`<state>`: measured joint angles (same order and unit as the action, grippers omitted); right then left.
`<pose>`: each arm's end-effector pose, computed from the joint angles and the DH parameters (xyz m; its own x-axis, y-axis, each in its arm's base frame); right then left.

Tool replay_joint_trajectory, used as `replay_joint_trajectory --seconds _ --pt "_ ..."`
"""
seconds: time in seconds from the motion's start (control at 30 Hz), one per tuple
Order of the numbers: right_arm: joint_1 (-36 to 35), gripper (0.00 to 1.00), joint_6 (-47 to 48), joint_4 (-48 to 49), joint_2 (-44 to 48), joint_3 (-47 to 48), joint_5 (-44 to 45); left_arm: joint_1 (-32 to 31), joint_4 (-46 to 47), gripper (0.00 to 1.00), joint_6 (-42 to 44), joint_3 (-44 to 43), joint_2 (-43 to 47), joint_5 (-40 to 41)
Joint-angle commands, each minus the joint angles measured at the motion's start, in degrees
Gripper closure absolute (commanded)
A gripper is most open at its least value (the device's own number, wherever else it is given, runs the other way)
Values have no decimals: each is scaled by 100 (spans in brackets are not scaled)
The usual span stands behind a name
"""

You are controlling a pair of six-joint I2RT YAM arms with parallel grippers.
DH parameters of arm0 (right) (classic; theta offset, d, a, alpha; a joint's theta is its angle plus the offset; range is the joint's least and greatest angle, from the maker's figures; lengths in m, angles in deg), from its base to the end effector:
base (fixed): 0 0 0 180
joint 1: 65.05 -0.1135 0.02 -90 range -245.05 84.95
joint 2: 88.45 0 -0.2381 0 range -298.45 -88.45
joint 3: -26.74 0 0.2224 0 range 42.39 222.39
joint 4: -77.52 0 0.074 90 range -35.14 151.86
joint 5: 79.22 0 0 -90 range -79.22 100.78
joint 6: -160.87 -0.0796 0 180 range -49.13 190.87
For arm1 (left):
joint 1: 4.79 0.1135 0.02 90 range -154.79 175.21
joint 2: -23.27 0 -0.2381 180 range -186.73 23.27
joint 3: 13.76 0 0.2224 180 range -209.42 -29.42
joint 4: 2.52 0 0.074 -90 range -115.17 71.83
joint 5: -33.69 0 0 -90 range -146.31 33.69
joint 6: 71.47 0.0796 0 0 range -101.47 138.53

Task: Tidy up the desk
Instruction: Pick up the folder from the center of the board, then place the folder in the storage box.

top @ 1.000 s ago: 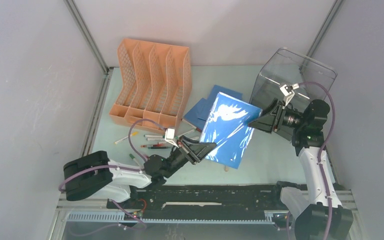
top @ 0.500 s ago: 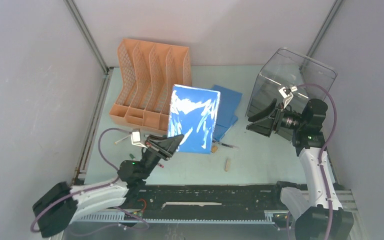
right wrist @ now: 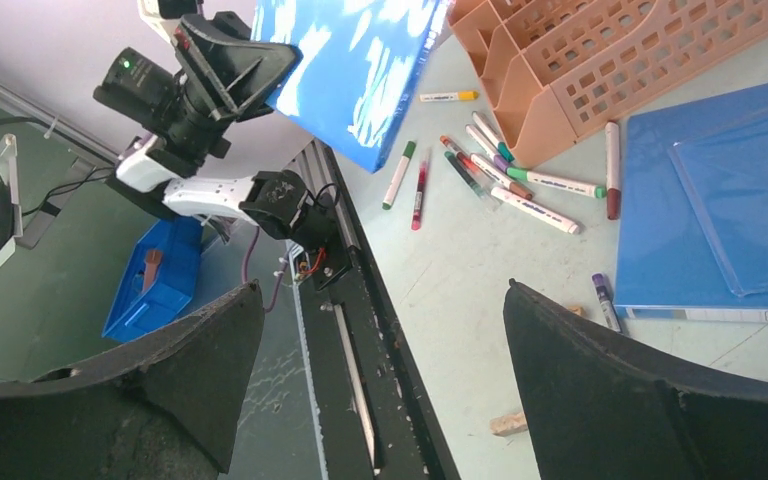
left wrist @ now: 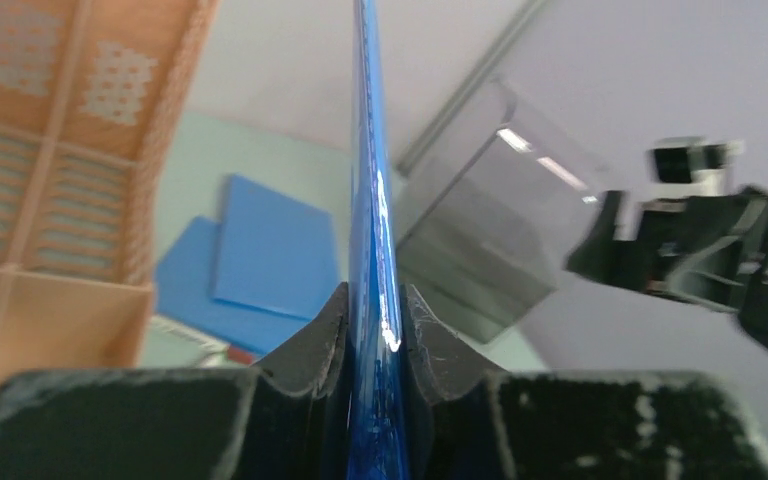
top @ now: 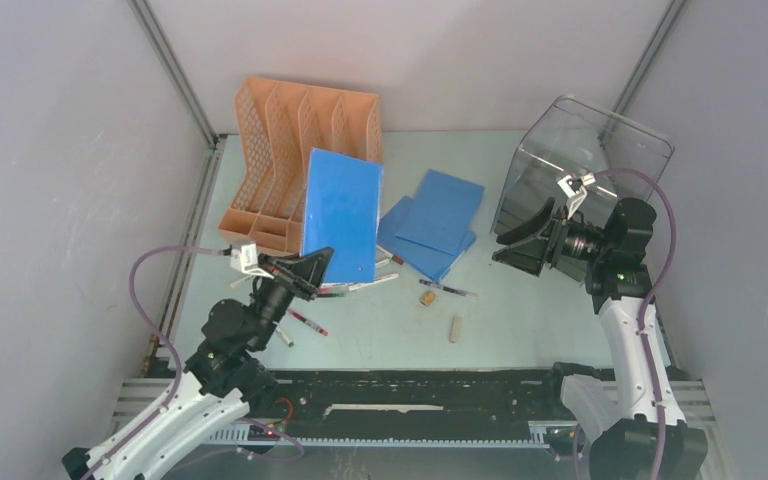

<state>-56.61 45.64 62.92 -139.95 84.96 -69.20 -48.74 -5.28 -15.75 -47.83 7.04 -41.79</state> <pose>0.1892 0.0512 0.3138 -0.5231 0.1526 -0.8385 -0.7919 0.2766 0.5444 0.1211 -0.0890 0.2875 -0.1255 -0.6364 -0.7611 0.5166 0.6130 -0.5977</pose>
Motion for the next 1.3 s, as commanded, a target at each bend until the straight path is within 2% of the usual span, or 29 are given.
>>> replay_joint_trajectory --seconds 0.0,0.2,0.33,0.8,1.03,1.27 --pt "-37 4 193 30 153 226 9 342 -1466 100 763 -851 -535 165" --pt "-12 4 246 -26 195 224 24 963 -2589 100 1743 -2328 -1370 -38" --pt "-18 4 280 -57 202 219 38 1329 -2875 100 2357 -2860 -1611 -330" --pt "43 4 459 -263 466 226 112 3469 -2695 100 3580 -3370 -2398 -1392" --pt "45 4 594 -395 469 224 174 4261 -2097 100 3604 -3215 -2697 -1689" --pt "43 4 648 -427 471 222 199 4788 -1833 100 3744 -3298 -3185 -1826"
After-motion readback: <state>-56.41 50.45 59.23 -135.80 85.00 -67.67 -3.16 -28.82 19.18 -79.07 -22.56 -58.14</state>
